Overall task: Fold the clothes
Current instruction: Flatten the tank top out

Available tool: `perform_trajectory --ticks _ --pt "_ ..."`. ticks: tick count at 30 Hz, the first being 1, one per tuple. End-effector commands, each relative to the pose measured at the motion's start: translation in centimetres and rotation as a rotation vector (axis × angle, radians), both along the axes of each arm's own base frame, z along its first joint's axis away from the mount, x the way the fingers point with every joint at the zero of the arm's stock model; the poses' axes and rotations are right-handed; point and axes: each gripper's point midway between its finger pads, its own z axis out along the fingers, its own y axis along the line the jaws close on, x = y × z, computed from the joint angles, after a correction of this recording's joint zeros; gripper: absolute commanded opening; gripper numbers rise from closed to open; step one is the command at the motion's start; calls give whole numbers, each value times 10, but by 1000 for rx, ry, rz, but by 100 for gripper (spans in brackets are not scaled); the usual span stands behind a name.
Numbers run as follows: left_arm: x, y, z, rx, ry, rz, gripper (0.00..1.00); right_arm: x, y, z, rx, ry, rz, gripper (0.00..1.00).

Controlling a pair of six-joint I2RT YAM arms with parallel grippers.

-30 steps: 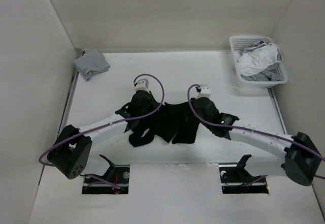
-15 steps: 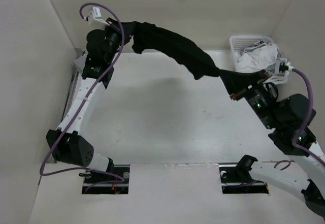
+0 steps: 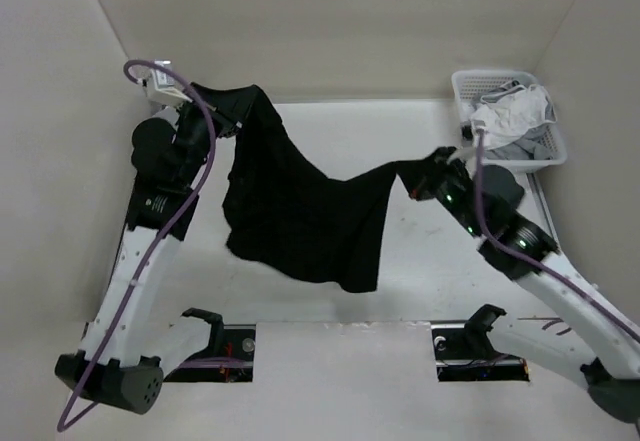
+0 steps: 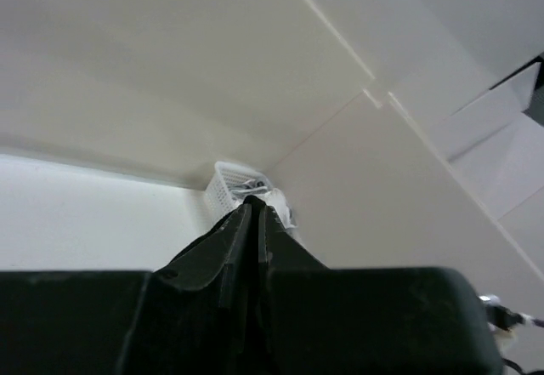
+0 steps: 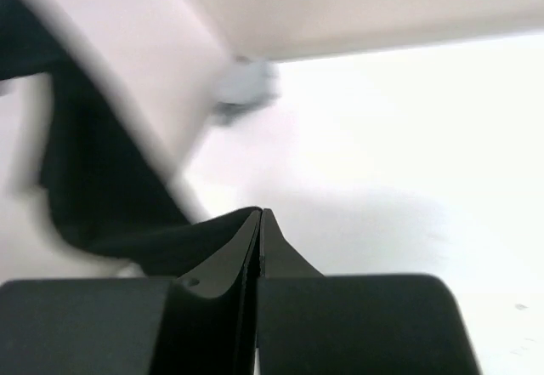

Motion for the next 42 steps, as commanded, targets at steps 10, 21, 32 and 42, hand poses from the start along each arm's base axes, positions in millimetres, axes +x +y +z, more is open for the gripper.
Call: perform_trajectory --ticks 10,21,32,42 --pt "244 -19 -201 381 469 210 45 202 -22 -188 51 460 -224 44" --pt "90 59 -302 422 576 477 32 69 19 -246 -185 453 -102 0" --pt "32 115 -401 521 818 555 39 -2 44 -276 -197 449 28 18" --pt "21 137 -430 539 890 596 43 -10 53 -285 -185 450 74 19"
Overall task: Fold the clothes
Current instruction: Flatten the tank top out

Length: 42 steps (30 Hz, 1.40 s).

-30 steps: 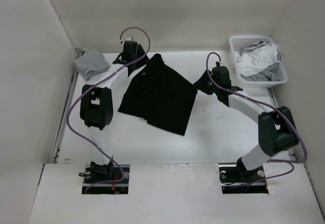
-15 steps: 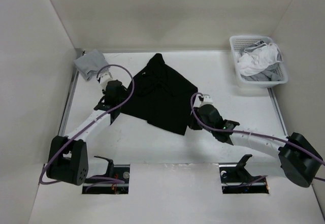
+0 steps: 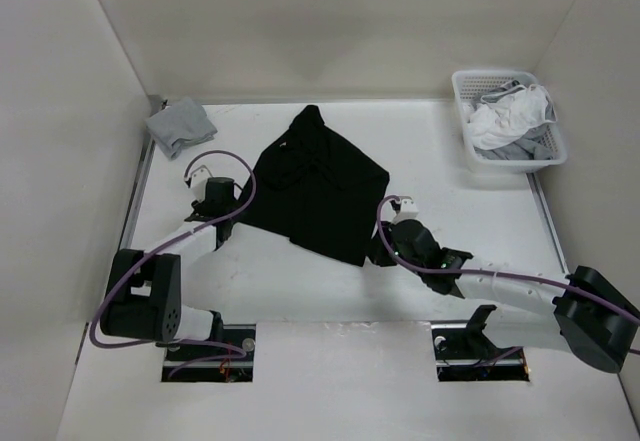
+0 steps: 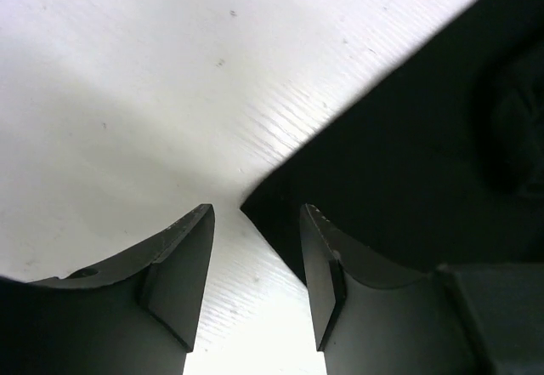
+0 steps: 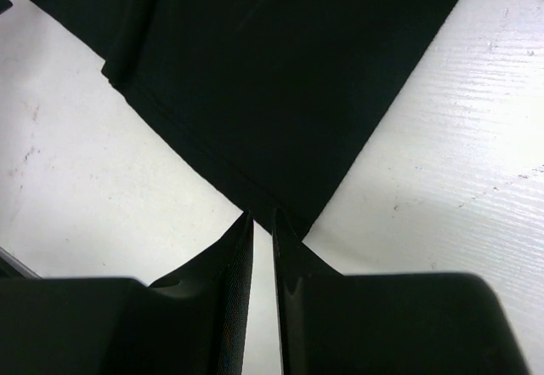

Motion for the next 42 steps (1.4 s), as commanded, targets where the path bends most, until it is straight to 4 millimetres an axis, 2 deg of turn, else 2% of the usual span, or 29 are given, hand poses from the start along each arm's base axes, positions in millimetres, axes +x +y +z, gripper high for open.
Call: perform_trajectory --ticks 1,7,10,12,15,18,20,25,28,32,36,38,42 --pt "12 5 4 5 -41 16 42 4 15 16 72 -50 13 19" --pt "16 1 -10 -6 -12 7 39 2 15 18 86 -54 15 19" --pt "19 -2 -14 -16 -6 -2 33 2 17 17 84 -54 18 19" --pt "19 0 -17 -17 1 7 25 3 16 16 79 -55 10 20" --pt "19 0 -16 -25 -5 18 13 5 11 14 67 -52 -15 28" --pt "17 -2 -7 -44 -30 19 6 6 -3 1 15 -16 -84 39" --pt "11 -4 0 -63 -57 20 3 5 -11 -10 -30 19 -115 42" --pt "-18 -28 5 -146 -84 -40 2 -3 -20 -30 -119 108 -153 42" --pt "-40 -37 1 -177 -88 -62 2 -10 -17 -38 -138 150 -163 42" --pt "-57 -44 -2 -208 -93 -94 2 -16 -8 -39 -124 176 -175 42" --pt "-62 -46 2 -225 -107 -128 2 -14 -12 -43 -162 200 -215 40" --pt "-61 -46 7 -229 -123 -140 2 -14 -21 -44 -193 200 -248 37" --pt "-60 -47 14 -240 -143 -156 2 -13 -40 -35 -217 178 -320 41"
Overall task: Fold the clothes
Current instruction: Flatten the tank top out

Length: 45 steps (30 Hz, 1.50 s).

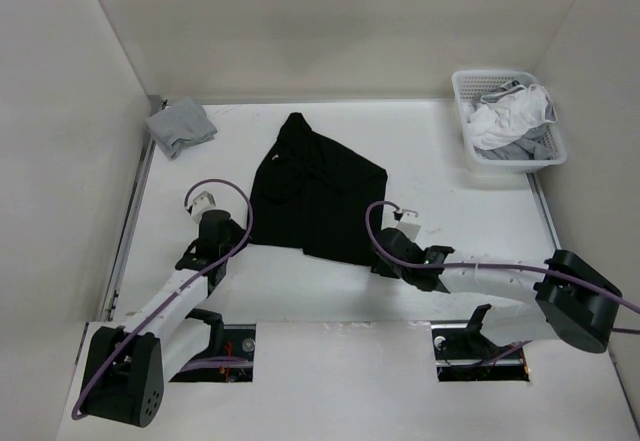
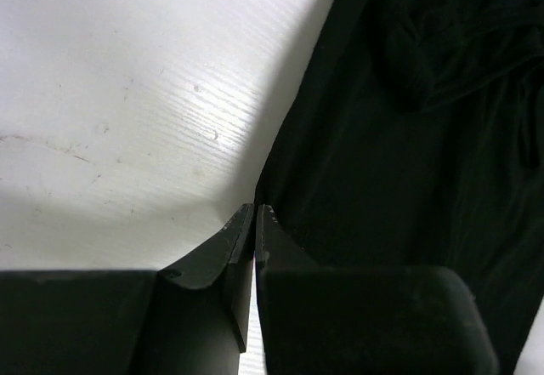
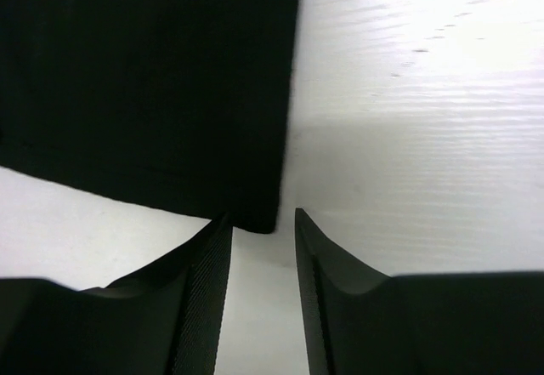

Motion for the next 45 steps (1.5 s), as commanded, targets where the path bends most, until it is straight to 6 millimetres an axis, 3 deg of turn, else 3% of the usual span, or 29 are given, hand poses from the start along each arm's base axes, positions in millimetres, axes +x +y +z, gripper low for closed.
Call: perform_trajectory --ticks 1,5,14,23,26,30,33,35,37,40,45 --pt "2 -5 8 -20 -29 -34 2 5 -13 15 -28 -37 -78 42" --pt "2 -9 10 -28 -37 -48 2 6 -20 15 -41 -34 -89 43" --pt "2 -11 12 -31 -44 -54 2 7 7 14 48 -14 -27 39" --pt "1 -13 9 -35 -39 -61 2 10 9 3 58 4 -35 36" --pt "2 -13 10 -37 -42 -62 2 13 8 2 54 2 -42 28" --pt "2 -14 12 -42 -47 -63 2 15 4 4 48 -10 -60 9" --pt "4 -15 22 -54 -72 -63 2 23 -5 21 53 -82 -96 0" --pt "8 -23 46 -95 -126 -85 0 24 -8 53 57 -174 -95 0" --pt "8 -34 94 -151 -222 -107 0 23 -16 101 68 -273 -93 0" --pt "-4 -34 193 -176 -424 -118 0 12 -37 188 108 -424 -96 0" --pt "-48 -4 357 -187 -785 -54 0 -10 -80 342 144 -680 -89 0"
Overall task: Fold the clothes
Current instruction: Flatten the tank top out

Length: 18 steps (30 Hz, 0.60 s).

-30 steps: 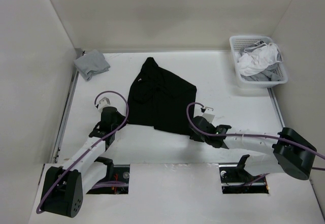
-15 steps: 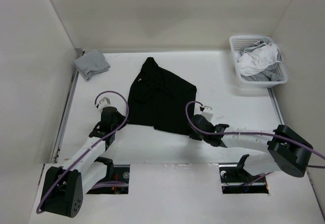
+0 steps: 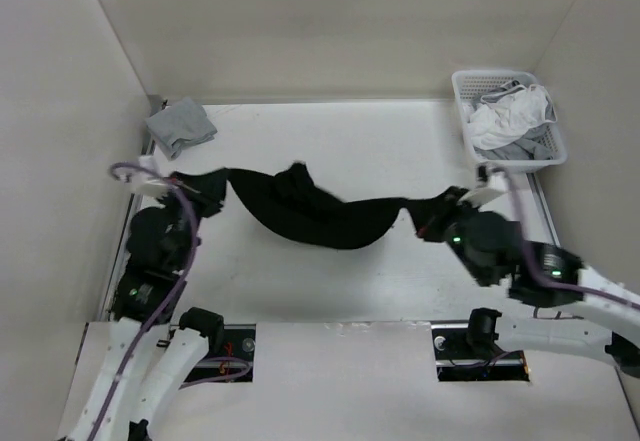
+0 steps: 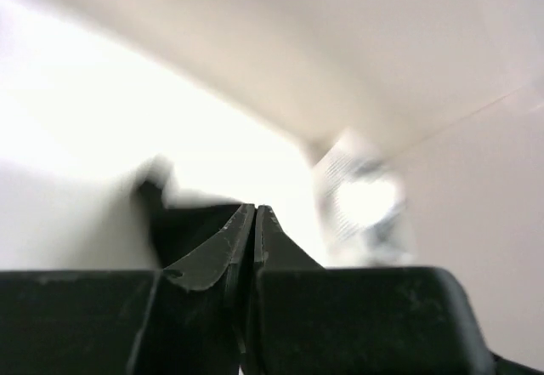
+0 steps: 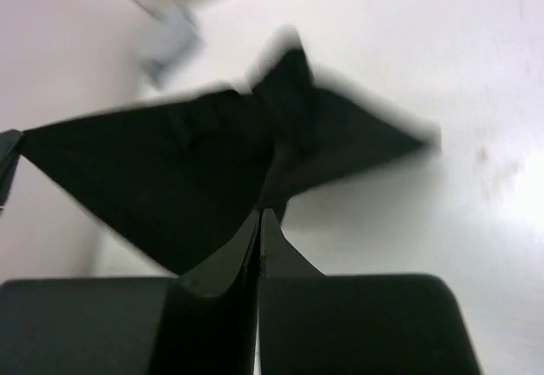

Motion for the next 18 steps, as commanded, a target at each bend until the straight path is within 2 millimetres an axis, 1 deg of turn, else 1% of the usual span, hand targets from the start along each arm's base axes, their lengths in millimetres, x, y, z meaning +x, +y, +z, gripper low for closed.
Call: perform_trajectory --ticks 1,3,4,5,6,8,9,10,12,13,14,15,17,18 --pt "-37 27 109 -48 -246 77 0 -5 -64 85 -111 -181 -135 0" --pt "-52 33 156 -81 -351 85 0 -8 -86 138 -100 -259 -175 0" --pt "-57 35 173 -93 -387 89 0 -10 -93 162 -85 -289 -180 0" --pt "-66 38 199 -107 -444 94 0 -12 -97 183 -75 -320 -174 0" --pt "-71 41 218 -111 -483 101 0 -12 -100 203 -60 -353 -167 0" --pt "-78 43 245 -120 -535 104 0 -12 -99 233 -52 -430 -152 0" --pt "-79 43 258 -123 -559 102 0 -12 -98 244 -47 -463 -153 0" --pt "-75 42 265 -121 -570 104 0 -9 -95 251 -56 -493 -166 0" --pt "-54 33 263 -110 -540 87 0 1 -92 260 -89 -540 -214 0" --pt "-38 29 254 -97 -507 91 0 7 -86 260 -111 -553 -226 0" --pt "-19 26 241 -80 -462 103 0 15 -75 256 -128 -555 -226 0" --pt "-1 23 225 -63 -418 112 0 27 -68 249 -154 -553 -233 0" --pt "37 22 188 -36 -326 141 0 55 -51 229 -177 -523 -208 0" --pt "57 25 170 -25 -283 162 0 72 -44 216 -176 -492 -192 0"
